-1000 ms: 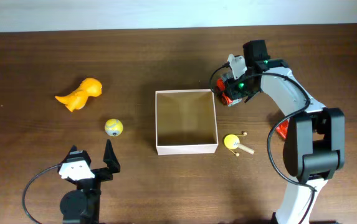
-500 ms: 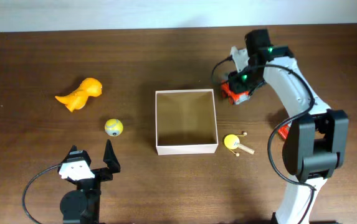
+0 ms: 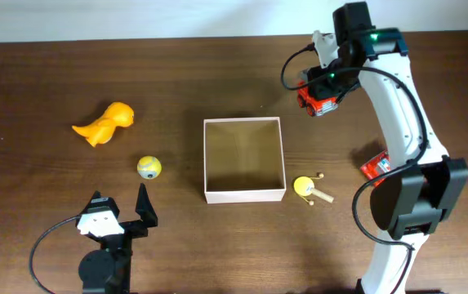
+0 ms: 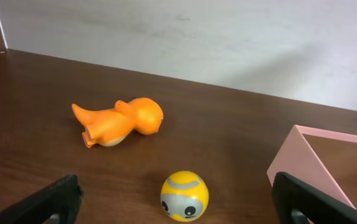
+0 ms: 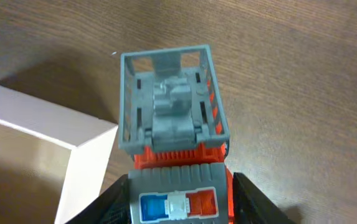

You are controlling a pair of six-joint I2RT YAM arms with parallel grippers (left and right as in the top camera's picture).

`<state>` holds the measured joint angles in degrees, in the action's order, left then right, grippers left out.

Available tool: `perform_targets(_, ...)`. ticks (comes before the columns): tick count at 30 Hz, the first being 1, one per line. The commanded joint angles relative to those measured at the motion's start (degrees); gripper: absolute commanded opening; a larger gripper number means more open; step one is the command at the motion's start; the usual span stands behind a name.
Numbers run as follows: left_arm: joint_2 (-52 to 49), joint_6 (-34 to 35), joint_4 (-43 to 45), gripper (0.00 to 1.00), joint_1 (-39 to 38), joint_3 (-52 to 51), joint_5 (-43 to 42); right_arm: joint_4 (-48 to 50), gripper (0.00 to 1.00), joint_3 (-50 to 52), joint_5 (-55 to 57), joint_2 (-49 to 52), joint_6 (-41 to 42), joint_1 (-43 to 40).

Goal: Pack container
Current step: 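Lift the fire truck and carry it over the box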

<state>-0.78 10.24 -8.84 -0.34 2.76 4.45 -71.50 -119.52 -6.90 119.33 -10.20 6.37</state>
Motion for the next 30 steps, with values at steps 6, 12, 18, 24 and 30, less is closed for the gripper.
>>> perform_targets(6, 0.48, -0.94, 0.15, 0.99, 0.28, -0.31, -0.63, -6.16, 0.44, -7.28, -0.39, -0.13, 1.73, 0.81)
perform_targets(12, 0.48, -0.94, 0.15, 0.99, 0.28, -0.31, -0.63, -8.72, 0.44, -9.92, -0.37, -0.13, 1.7, 4.28)
perform_targets(18, 0.48, -0.94, 0.15, 0.99, 0.28, -0.31, -0.63, -8.68, 0.44, -10.03, -0.35, -0.13, 1.75, 10.29)
perform_targets(24, 0.48, -0.94, 0.15, 0.99, 0.28, -0.31, -0.63, -8.2, 0.44, -9.9, -0.37, 0.09, 5.42, 16.33)
perform_targets(30, 0.48, -0.94, 0.15, 0.99, 0.28, -0.31, -0.63, -6.93, 0.44, -8.83, -0.37, 0.09, 8.24, 20.94)
